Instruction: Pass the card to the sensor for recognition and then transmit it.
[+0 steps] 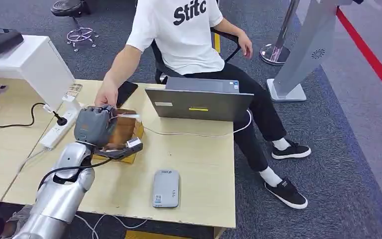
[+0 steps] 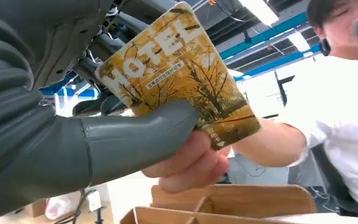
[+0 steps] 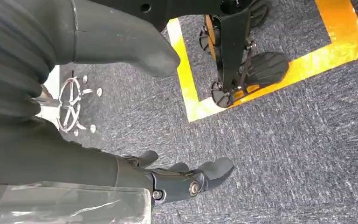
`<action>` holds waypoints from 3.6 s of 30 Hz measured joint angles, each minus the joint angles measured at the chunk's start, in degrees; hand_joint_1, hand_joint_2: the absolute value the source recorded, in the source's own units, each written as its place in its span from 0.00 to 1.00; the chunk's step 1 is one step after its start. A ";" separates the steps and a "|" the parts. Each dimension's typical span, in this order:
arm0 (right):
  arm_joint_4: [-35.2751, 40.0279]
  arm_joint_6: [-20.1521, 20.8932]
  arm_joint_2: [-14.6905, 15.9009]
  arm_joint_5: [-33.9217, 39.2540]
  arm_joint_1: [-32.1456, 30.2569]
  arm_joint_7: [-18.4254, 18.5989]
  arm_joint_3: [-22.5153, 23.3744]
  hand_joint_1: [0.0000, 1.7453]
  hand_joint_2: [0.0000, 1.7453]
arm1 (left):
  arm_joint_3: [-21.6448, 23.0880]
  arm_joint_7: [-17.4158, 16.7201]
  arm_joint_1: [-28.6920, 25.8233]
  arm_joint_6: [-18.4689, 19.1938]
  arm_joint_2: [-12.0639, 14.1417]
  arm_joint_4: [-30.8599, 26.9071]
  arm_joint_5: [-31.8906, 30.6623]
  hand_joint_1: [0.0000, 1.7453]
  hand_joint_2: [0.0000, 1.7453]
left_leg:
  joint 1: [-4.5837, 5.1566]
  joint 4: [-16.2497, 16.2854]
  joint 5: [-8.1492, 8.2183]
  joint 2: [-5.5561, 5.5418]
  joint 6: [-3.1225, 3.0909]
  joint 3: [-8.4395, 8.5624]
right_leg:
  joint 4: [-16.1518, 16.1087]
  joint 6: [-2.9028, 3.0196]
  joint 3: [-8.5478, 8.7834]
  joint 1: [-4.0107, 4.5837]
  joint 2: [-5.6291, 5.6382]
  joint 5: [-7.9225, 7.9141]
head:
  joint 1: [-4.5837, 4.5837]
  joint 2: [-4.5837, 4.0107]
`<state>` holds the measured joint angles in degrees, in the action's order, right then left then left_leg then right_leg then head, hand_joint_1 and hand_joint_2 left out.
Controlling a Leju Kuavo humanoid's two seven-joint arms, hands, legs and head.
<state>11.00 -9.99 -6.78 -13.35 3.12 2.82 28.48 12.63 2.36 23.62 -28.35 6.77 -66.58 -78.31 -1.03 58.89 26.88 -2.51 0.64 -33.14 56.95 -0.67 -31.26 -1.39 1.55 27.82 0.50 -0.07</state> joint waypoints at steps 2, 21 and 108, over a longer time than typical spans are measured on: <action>0.02 0.00 0.00 -0.04 0.01 0.00 0.00 0.00 1.00 | -0.33 -0.07 0.13 -0.13 0.18 -0.09 -0.02 1.00 1.00 | 0.00 0.00 0.00 0.00 0.00 0.00 | 0.00 0.00 0.00 0.00 0.01 0.00 | 0.02 0.00; 0.00 -0.61 0.00 0.41 -0.04 -0.28 0.48 0.00 1.00 | -4.59 9.66 -7.07 -11.18 -2.03 -9.74 10.59 0.00 1.00 | 0.01 0.00 0.01 0.05 0.00 -0.08 | -0.02 0.00 -0.06 -0.01 0.07 0.00 | 0.04 0.00; -0.29 1.01 -0.20 -11.37 -0.78 3.80 4.83 0.00 1.00 | -6.69 6.14 -27.02 6.64 1.29 -24.35 -5.73 0.00 1.00 | -0.13 -0.05 -0.20 -0.13 0.17 -0.25 | -0.08 0.13 -0.25 0.10 -0.15 -0.19 | 0.02 0.00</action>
<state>10.71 -8.98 -6.97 -24.72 2.34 6.62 33.31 5.95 8.51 -3.40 -21.70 8.07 -90.93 -84.04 -1.16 58.84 26.68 -2.64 0.80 -33.39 56.88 -0.54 -31.51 -1.28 1.40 27.64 0.52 -0.07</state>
